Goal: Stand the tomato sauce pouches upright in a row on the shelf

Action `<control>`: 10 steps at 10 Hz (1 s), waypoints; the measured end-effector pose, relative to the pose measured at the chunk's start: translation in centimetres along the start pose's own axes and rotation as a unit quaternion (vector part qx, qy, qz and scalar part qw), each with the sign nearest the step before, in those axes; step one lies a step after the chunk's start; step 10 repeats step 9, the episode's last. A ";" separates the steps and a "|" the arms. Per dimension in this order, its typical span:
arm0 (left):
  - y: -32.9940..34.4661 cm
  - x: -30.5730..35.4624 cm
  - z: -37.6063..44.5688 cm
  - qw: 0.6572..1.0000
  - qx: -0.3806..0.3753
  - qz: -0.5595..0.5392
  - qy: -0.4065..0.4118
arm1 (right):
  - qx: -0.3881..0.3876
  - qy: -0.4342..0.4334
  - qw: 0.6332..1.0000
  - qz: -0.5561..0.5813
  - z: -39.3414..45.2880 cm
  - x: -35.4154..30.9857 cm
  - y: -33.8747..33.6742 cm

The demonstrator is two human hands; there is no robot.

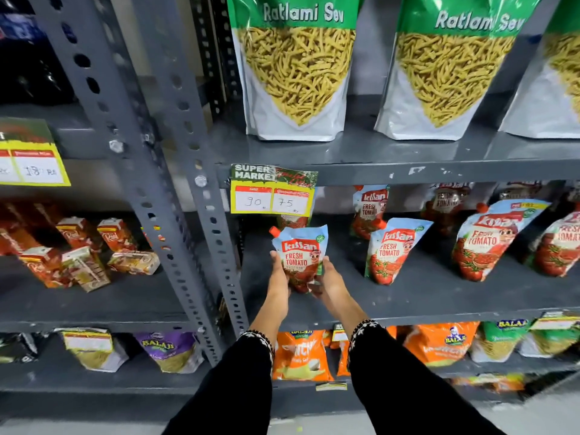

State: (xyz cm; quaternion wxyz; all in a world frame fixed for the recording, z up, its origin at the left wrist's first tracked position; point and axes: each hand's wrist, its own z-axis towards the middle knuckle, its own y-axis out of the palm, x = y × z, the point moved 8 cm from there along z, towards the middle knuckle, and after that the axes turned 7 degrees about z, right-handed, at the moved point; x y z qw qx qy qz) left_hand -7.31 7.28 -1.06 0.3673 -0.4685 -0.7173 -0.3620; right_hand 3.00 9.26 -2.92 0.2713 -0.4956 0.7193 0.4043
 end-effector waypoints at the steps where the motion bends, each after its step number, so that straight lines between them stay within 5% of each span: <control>1: -0.3 0.0 0.3 1.000 -0.004 0.003 -0.002 | 0.008 0.002 1.000 -0.010 -0.2 0.2 0.1; 4: -0.8 0.1 0.6 1.000 0.013 0.014 0.003 | -0.004 0.015 0.999 -0.040 -0.5 0.1 0.2; 6: -1.2 -0.3 -1.5 0.993 0.073 0.085 0.034 | 0.016 -0.034 0.984 -0.172 -2.0 -0.2 -2.4; 7: -0.3 -0.3 -4.6 0.966 0.119 0.208 0.096 | 0.031 -0.103 0.943 -0.315 -4.1 -1.6 -5.4; 9: 4.8 -0.1 -11.8 0.879 0.185 0.371 0.234 | 0.129 -0.334 0.783 -0.509 -11.3 -7.9 -10.9; 10: 4.8 -0.1 -11.8 0.879 0.185 0.371 0.234 | 0.129 -0.334 0.783 -0.509 -11.3 -7.9 -10.9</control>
